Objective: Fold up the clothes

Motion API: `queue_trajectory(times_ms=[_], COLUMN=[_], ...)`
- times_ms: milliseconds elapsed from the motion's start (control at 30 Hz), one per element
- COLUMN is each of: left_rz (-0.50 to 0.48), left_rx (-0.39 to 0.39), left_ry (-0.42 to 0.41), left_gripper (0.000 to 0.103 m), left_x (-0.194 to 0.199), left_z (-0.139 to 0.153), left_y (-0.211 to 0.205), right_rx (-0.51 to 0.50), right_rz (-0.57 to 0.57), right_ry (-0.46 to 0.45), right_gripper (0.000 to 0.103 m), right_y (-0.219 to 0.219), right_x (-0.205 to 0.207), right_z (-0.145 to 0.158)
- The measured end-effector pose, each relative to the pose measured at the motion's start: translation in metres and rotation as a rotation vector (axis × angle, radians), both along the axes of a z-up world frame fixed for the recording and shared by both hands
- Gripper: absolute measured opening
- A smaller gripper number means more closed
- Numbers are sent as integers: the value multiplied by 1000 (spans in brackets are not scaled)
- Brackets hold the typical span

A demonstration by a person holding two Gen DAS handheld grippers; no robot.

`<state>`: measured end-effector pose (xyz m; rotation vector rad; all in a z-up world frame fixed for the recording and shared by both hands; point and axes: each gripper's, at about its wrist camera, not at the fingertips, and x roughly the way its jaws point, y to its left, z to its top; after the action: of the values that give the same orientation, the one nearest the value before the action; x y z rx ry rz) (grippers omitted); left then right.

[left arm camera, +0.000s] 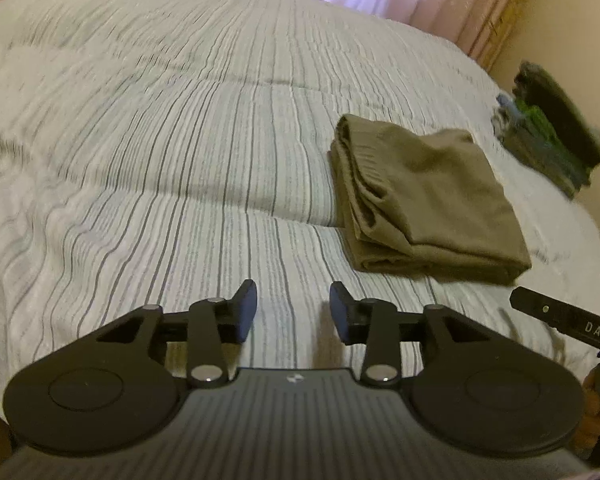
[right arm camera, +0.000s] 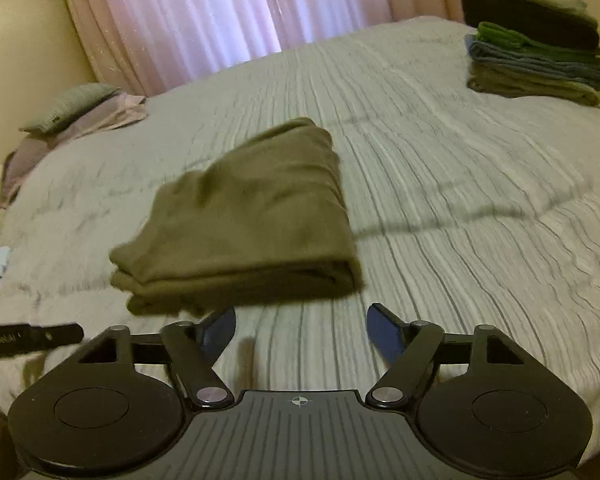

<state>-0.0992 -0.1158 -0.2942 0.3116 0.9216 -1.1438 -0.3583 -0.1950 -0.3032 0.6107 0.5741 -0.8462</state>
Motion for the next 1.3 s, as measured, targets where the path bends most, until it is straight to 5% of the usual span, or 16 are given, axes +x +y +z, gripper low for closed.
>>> queue_trajectory(times_ms=[967,1300], left_rz=[-68,-111], left_rx=[7,-160], left_ry=[-52,37], left_gripper=[39,22], left_x=[-29,-9], left_z=[6,11], left_y=[7,5], right_rx=[14,1], right_rz=[-20,-116], right_ry=[29,-143], right_gripper=[75,74], right_y=[13,-12], right_x=[-7,-29], right_z=[-10,-3])
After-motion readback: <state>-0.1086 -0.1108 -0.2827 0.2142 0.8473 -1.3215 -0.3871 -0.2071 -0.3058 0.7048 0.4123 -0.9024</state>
